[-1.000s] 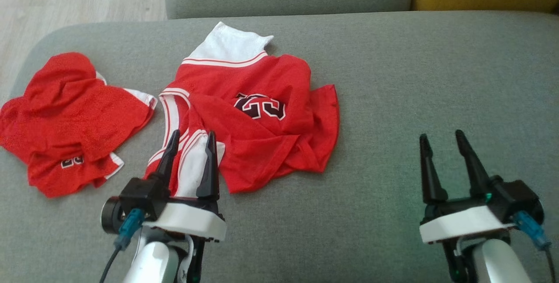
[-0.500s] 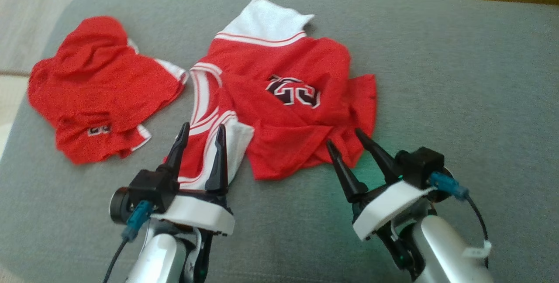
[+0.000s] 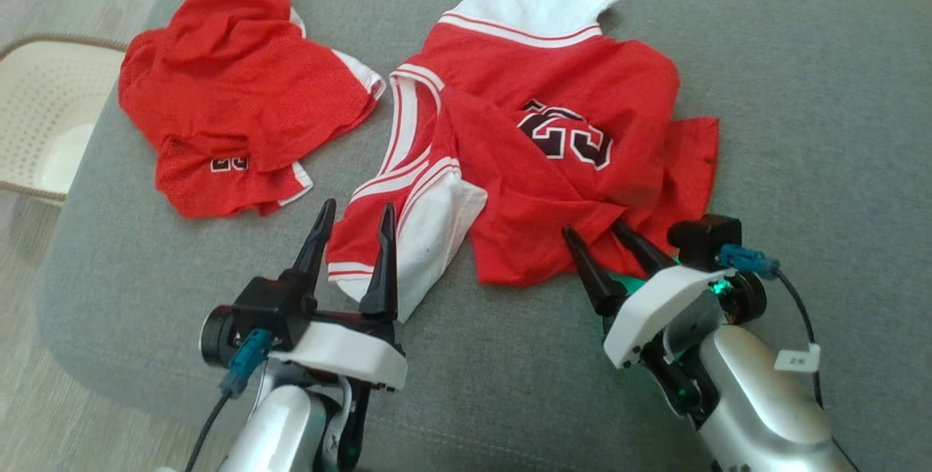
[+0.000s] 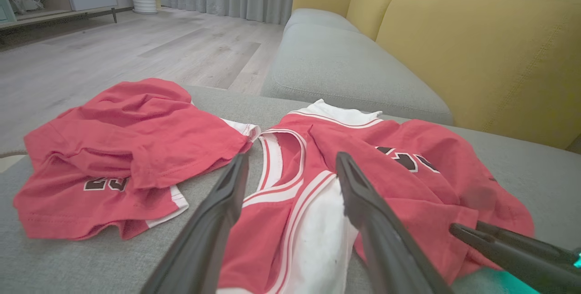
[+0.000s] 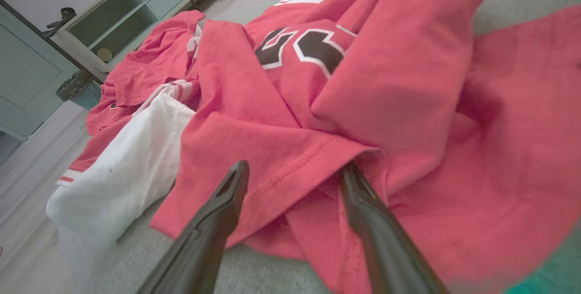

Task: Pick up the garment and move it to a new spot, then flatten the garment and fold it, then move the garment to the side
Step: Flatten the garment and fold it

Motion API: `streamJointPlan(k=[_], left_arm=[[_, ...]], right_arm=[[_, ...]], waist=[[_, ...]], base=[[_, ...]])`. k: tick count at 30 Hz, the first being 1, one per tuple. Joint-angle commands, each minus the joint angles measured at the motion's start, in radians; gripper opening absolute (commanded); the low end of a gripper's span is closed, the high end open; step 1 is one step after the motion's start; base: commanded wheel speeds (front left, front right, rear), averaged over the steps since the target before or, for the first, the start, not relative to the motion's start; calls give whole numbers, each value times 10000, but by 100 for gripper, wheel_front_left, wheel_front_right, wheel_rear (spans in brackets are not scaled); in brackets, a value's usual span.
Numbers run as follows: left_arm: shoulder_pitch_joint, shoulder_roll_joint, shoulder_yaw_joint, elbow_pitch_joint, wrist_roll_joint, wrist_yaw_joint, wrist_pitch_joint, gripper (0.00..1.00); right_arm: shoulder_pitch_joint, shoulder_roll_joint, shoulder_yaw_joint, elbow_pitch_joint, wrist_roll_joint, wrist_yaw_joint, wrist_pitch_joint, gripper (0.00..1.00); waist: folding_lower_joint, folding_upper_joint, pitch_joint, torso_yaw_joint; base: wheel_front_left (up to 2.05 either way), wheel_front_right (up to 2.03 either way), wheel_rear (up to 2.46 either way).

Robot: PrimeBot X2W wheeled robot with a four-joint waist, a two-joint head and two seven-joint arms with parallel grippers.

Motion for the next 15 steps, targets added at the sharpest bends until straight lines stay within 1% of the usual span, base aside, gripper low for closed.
streamJointPlan(k=[1,3,4,5,10,15], left_arm=[[-477,18,281,-356,-66,78,-51,100],[-523,18,258,-370,-70,86,-51,100],[-546,18,255,-369,-65,92,-51,100],[-569,18,257,-365,-60,99,-51,100],[-634,18,308,-308,1,134,-51,100],[-509,18,412,-242,71,101,-51,100]], right_arm=[[-397,93,216,-178,102,-9,-43,100],[-553,107,272,-11,252,-9,-79,100],[-628,118,296,70,335,-9,-100,77],[-711,122,322,130,375,-9,-165,0],[-1018,0,351,322,238,-9,-806,0],[-994,-450,-200,245,-343,-9,-1525,0]], waist=[[0,0,136,113],[0,0,205,159],[0,0,227,169],[0,0,248,170],[0,0,165,13],[0,0,-299,-382]], base=[[0,0,0],[0,0,0],[0,0,0],[0,0,0],[0,0,0],[0,0,0]])
